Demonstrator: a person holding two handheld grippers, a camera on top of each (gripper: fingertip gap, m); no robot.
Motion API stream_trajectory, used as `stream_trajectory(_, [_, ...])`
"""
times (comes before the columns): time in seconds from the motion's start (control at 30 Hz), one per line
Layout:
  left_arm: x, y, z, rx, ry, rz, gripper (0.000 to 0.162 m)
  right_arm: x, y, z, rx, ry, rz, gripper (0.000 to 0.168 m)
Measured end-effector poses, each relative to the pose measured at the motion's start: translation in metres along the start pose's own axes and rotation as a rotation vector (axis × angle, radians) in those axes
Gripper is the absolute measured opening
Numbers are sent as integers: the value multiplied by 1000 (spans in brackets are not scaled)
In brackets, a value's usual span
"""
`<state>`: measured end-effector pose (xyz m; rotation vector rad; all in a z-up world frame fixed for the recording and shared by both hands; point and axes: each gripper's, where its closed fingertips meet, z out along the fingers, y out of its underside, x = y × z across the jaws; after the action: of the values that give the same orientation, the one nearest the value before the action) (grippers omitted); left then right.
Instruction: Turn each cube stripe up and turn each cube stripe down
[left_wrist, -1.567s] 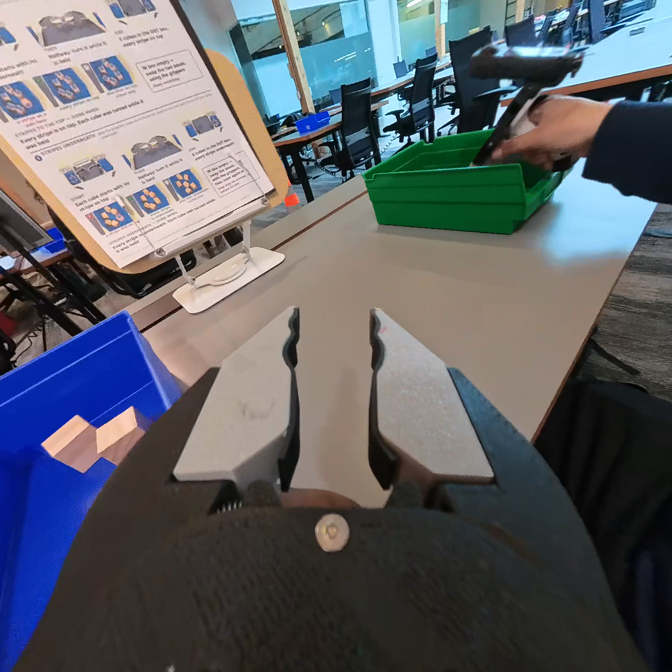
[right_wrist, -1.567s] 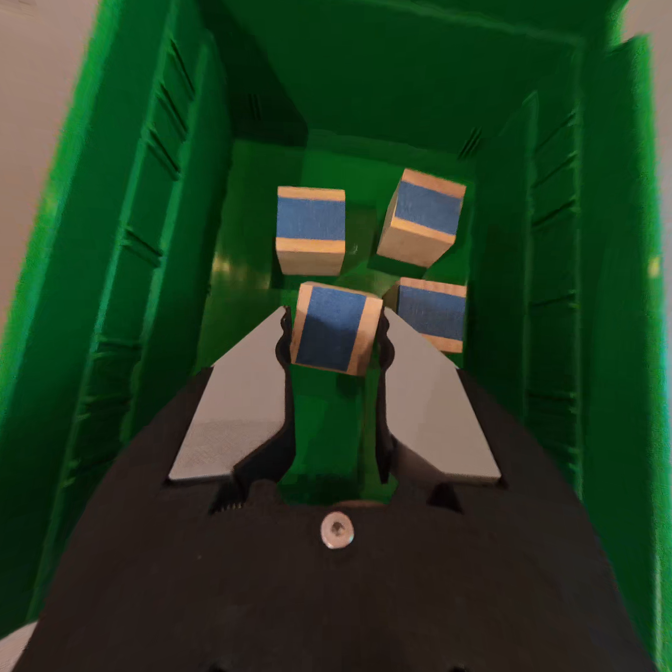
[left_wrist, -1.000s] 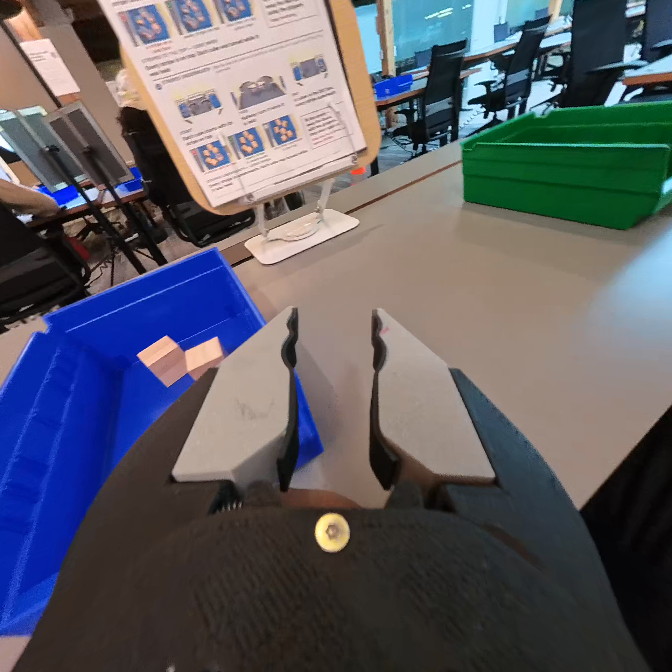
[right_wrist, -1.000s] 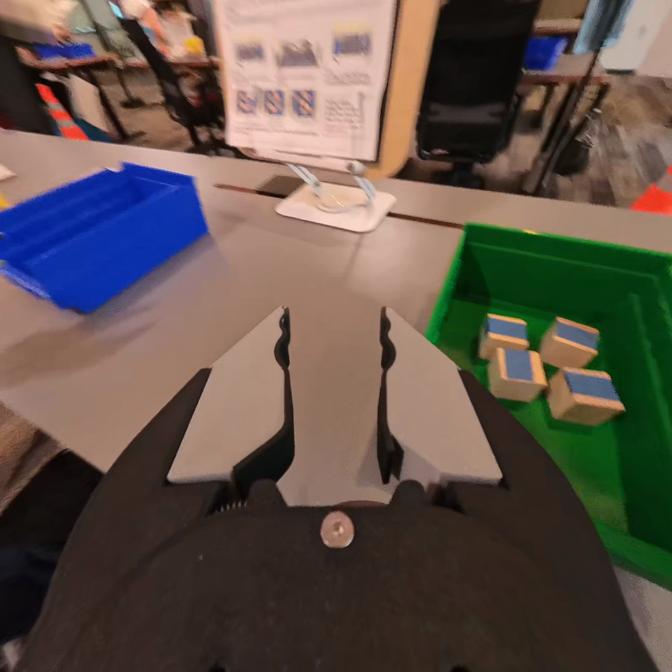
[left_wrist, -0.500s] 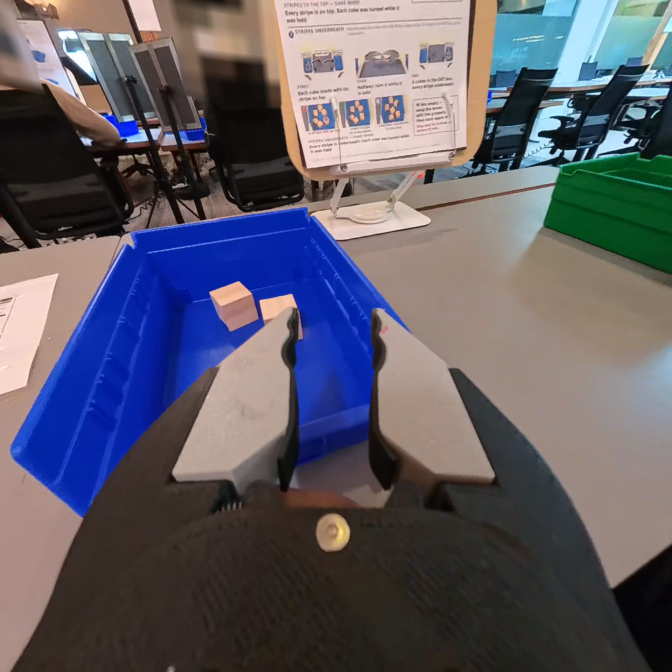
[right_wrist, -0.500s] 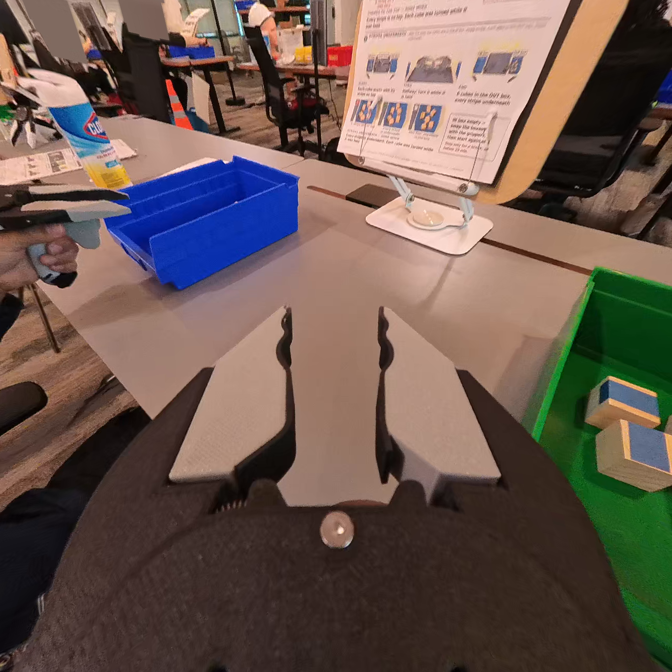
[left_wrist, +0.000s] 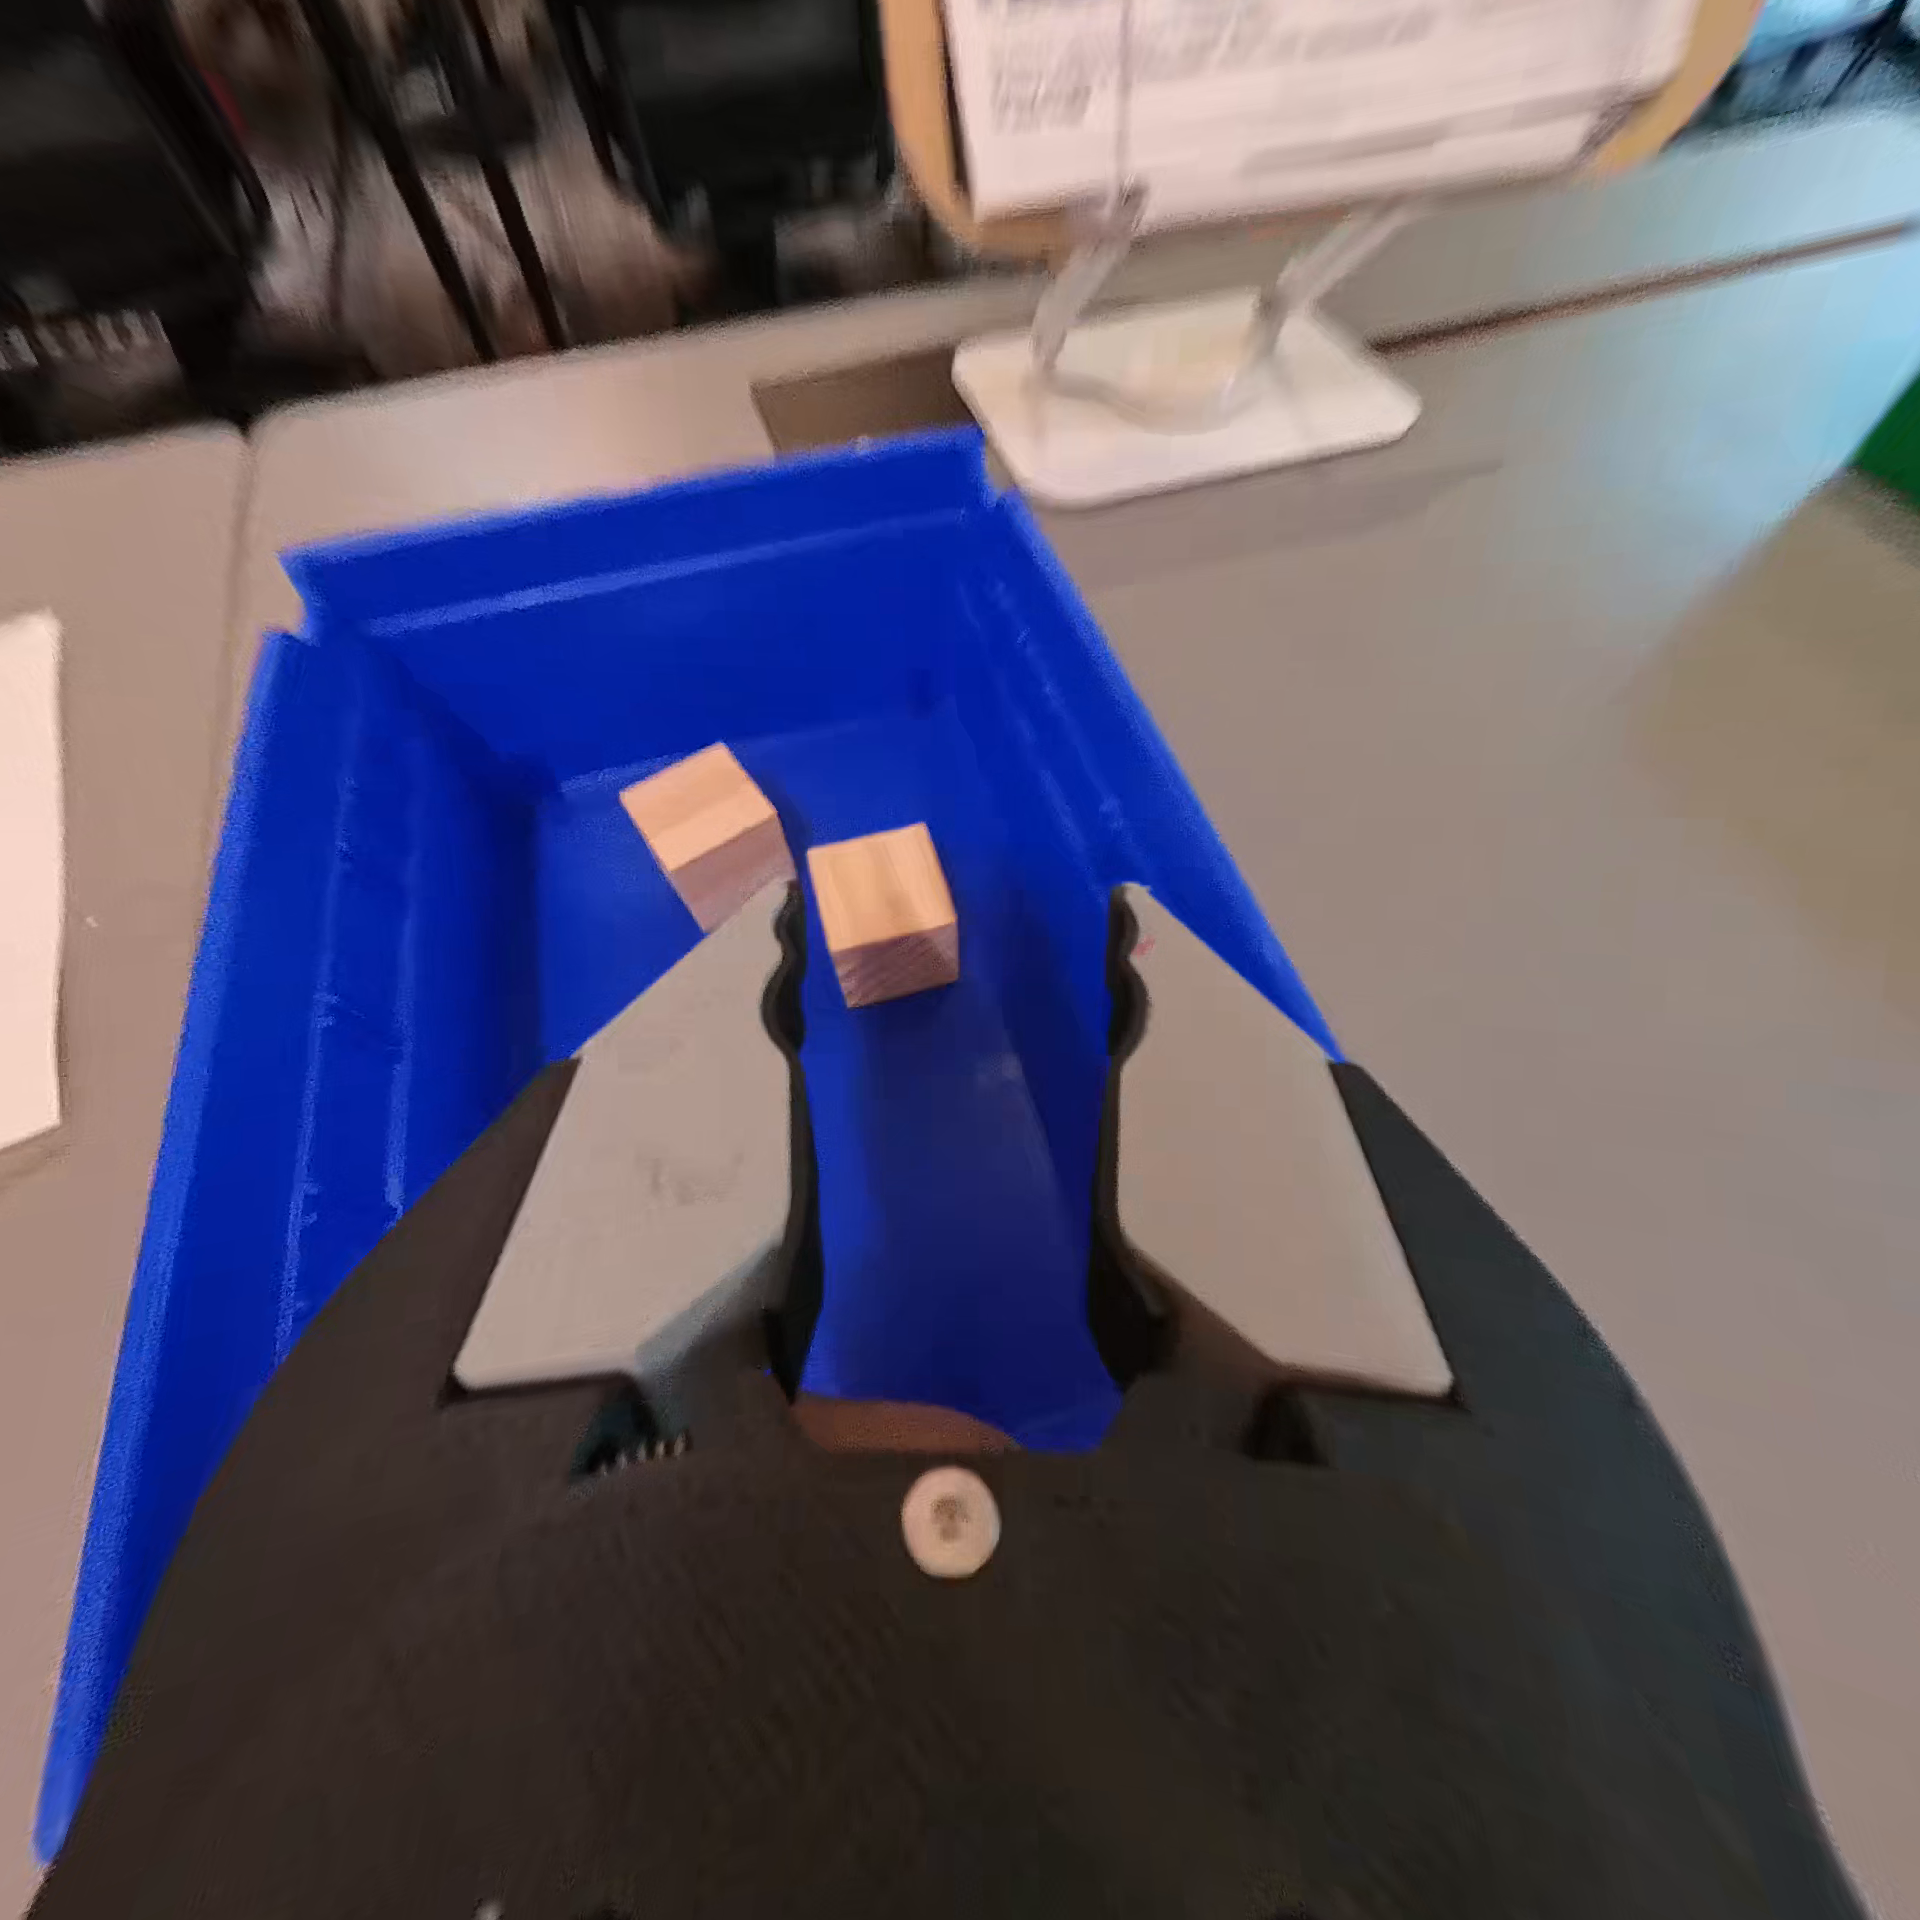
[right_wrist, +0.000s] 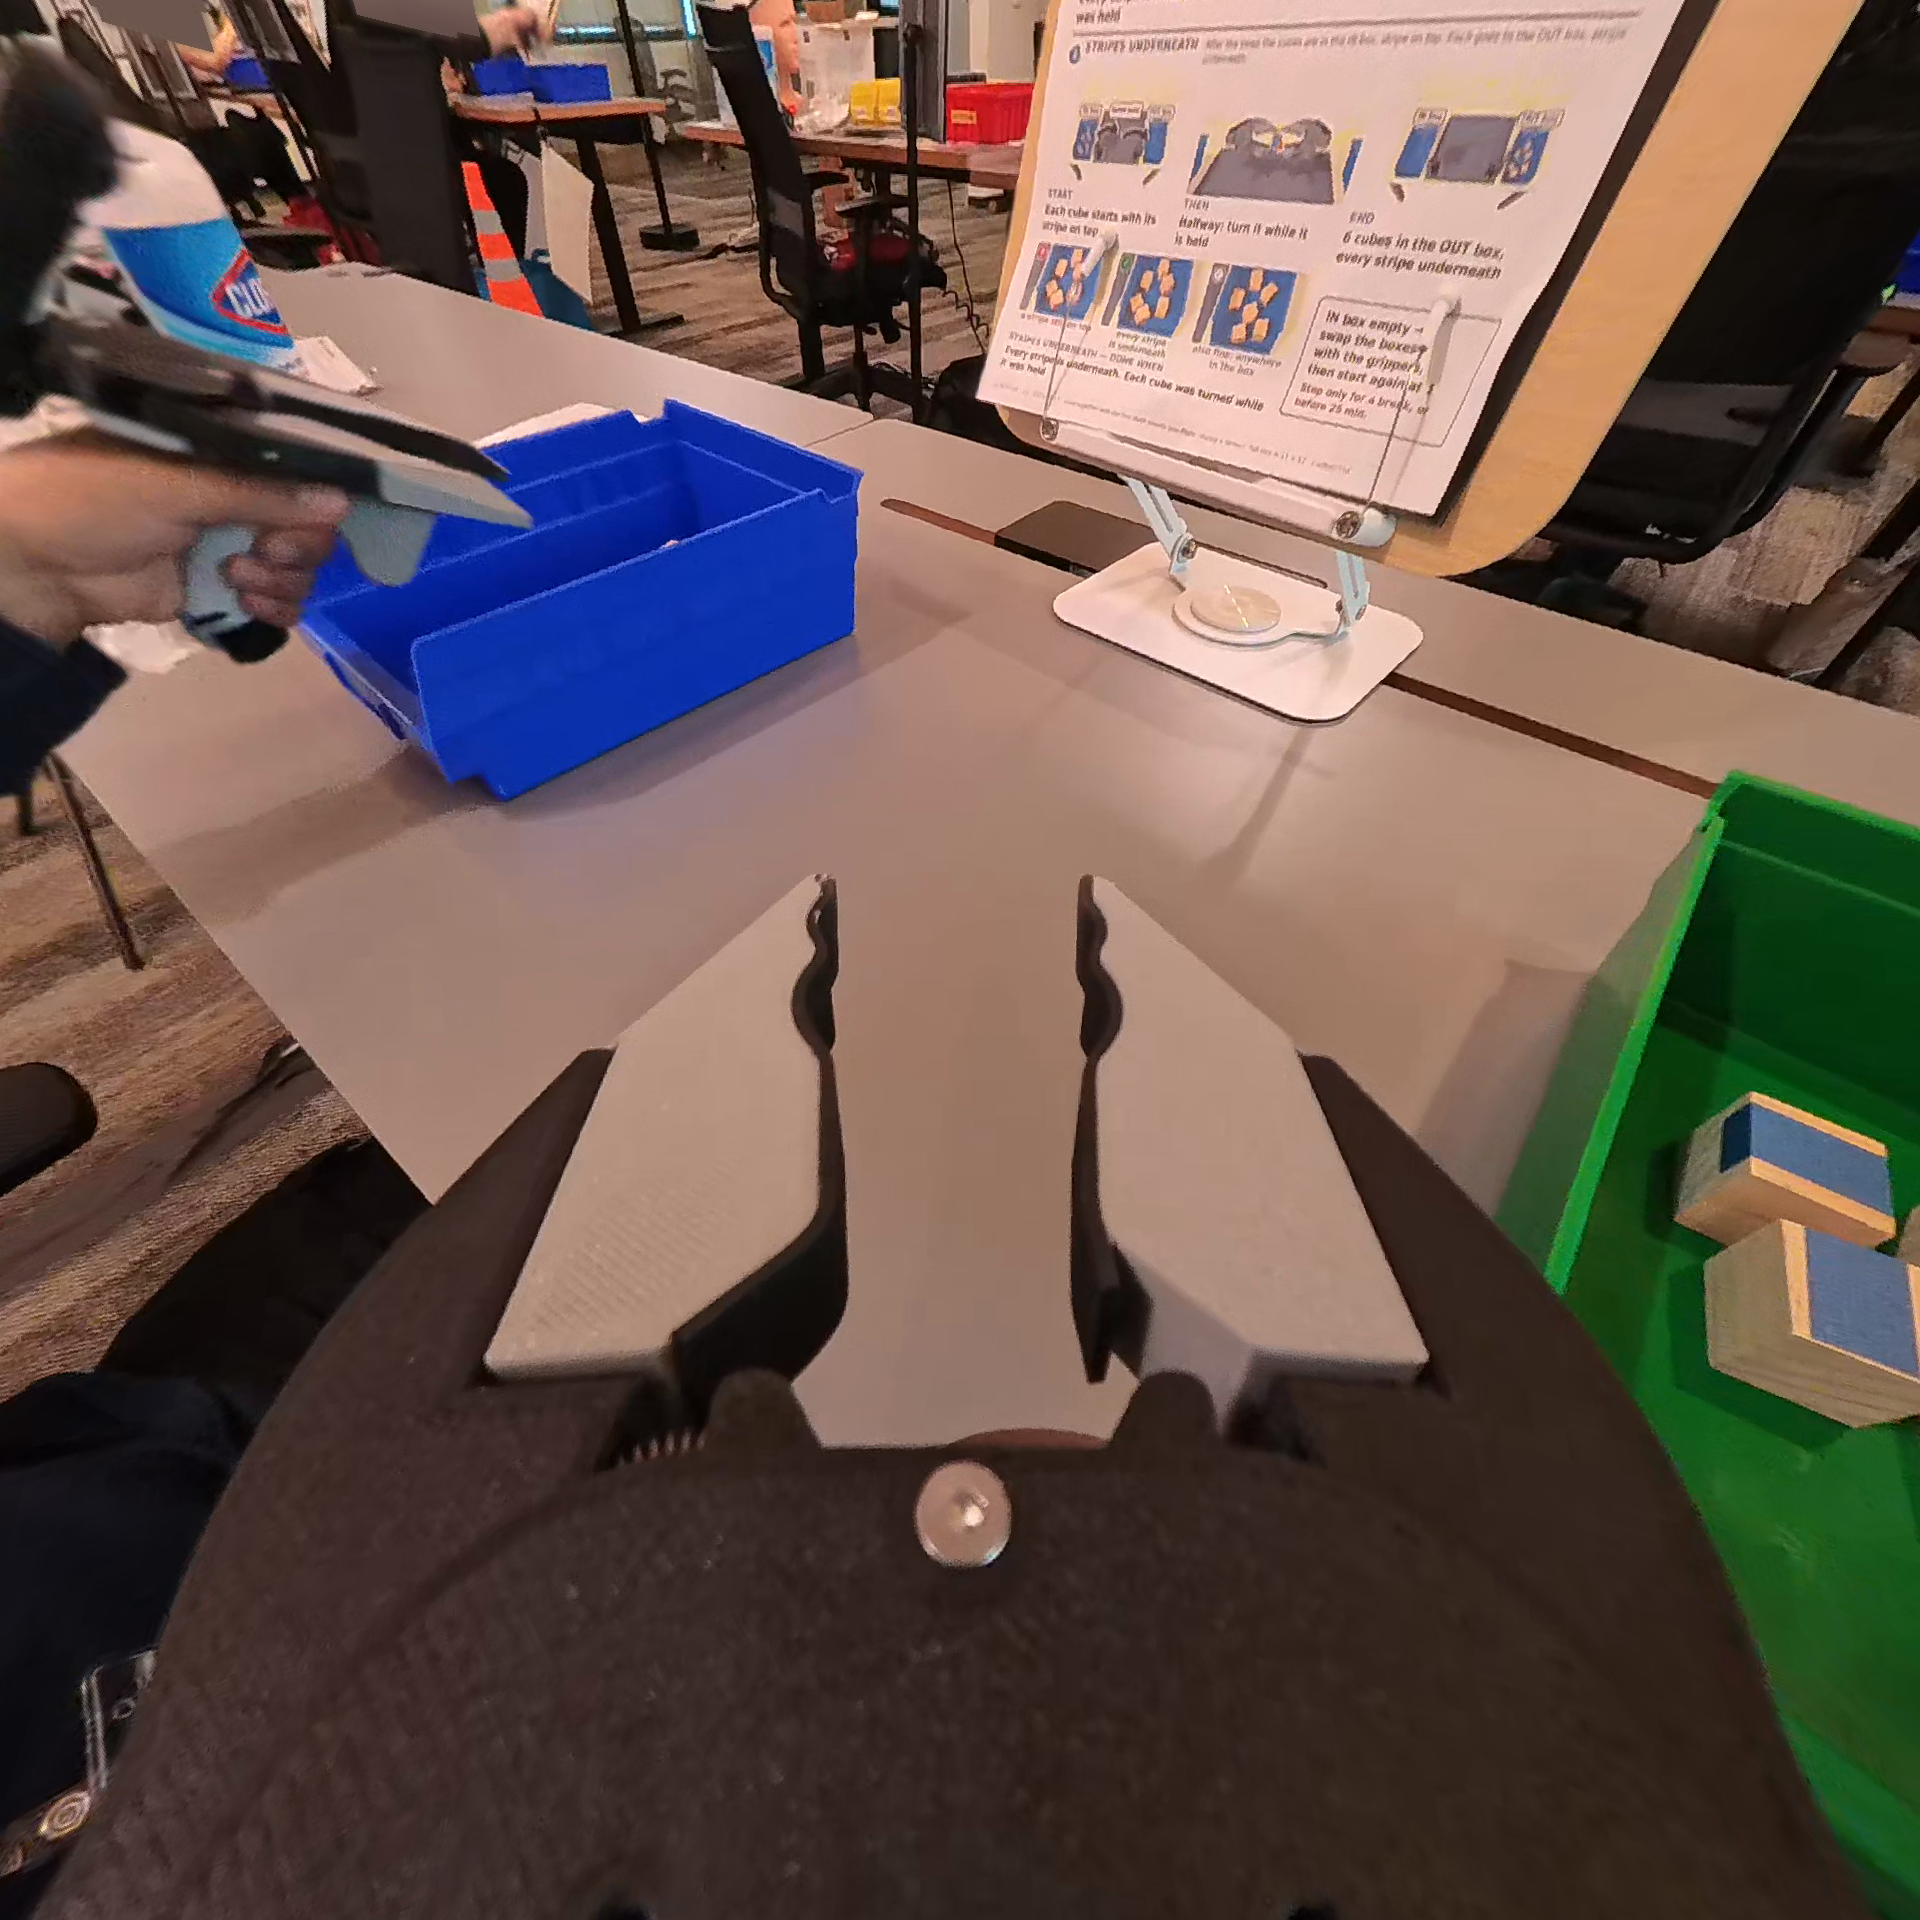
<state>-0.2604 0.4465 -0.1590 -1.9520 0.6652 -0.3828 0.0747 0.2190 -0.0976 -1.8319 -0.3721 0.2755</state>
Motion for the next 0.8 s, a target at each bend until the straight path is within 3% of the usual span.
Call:
stream_trajectory(0.1, [-14, 14, 36, -194, -29, -47, 66, 2, -3, -6, 11, 14, -13, 43])
stream_trajectory(0.3, [-27, 46, 83, -416, -149, -43, 66, 0, -6, -13, 24, 0, -6, 44])
stream_trajectory(0.33, [-28, 54, 89, -452, -163, -36, 64, 1, -7, -14, 27, 5, -11, 44])
stream_trajectory(0.4, [-29, 65, 97, -488, -183, -7, 44, 1, -8, -18, 36, 18, -21, 44])
stream_trajectory(0.5, [-28, 60, 100, -448, -159, 25, 44, 2, -11, -23, 48, 19, -20, 43])
stream_trajectory(0.6, [-27, 32, 85, -300, -148, 75, 44, 3, -10, -24, 54, 1, -4, 43])
stream_trajectory(0.7, [-9, -8, 43, -54, -61, 84, 44, -6, -10, -21, 58, -60, 30, 43])
stream_trajectory(0.8, [44, -39, -19, 223, 171, 116, 44, -29, -8, -10, 39, -175, 66, 45])
